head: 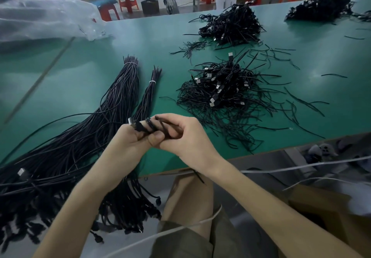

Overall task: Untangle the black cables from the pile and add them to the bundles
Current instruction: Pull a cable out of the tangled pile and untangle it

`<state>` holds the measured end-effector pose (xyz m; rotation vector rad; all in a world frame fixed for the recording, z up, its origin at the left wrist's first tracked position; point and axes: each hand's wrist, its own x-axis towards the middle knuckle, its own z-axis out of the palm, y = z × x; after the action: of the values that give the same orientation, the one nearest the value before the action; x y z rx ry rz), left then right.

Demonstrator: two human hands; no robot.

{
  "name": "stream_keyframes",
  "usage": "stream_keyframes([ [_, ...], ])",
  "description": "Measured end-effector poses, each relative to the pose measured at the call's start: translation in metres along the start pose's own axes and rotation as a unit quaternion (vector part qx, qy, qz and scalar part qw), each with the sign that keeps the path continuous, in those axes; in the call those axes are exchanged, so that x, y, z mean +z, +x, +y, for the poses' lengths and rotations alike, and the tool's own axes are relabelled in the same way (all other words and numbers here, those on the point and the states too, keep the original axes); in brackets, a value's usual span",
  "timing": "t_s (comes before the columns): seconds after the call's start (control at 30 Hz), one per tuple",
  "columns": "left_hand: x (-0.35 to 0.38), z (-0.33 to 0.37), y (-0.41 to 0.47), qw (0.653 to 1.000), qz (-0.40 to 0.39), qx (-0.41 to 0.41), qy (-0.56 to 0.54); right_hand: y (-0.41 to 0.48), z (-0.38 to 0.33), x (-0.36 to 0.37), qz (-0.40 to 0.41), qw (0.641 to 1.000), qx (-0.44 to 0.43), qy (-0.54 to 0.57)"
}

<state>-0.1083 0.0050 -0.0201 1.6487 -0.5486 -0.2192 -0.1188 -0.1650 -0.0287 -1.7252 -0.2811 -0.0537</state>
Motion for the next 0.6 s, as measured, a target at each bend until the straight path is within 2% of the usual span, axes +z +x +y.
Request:
stream_keyframes([
  [0.07, 0.004, -0.003, -0.002, 1.000, 0.010, -0.005, -0.008, -0.001, 0.002, -0.002, -0.014, 1.000, 0.005, 0.006],
  [0.2, 0.000, -0.002, -0.007, 0.993, -0.100, -0.052, -0.029, -0.006, 0.007, -0.009, -0.056, 0.998, 0.014, -0.017],
  [0.27, -0.002, 0.000, -0.007, 0.991, -0.117, -0.064, -0.018, -0.007, 0.008, -0.011, -0.070, 0.997, 0.025, -0.006],
  [0.33, 0.000, 0.001, -0.005, 0.994, -0.087, -0.059, 0.002, -0.007, 0.007, -0.010, -0.064, 0.998, 0.022, -0.012],
  [0.43, 0.011, -0.001, -0.002, 0.999, 0.007, -0.021, 0.048, -0.007, 0.006, -0.005, -0.028, 0.997, 0.005, -0.071],
  [0.6, 0.029, -0.010, -0.004, 0.981, 0.119, 0.013, 0.153, -0.008, 0.008, -0.002, 0.016, 0.985, -0.033, -0.168],
])
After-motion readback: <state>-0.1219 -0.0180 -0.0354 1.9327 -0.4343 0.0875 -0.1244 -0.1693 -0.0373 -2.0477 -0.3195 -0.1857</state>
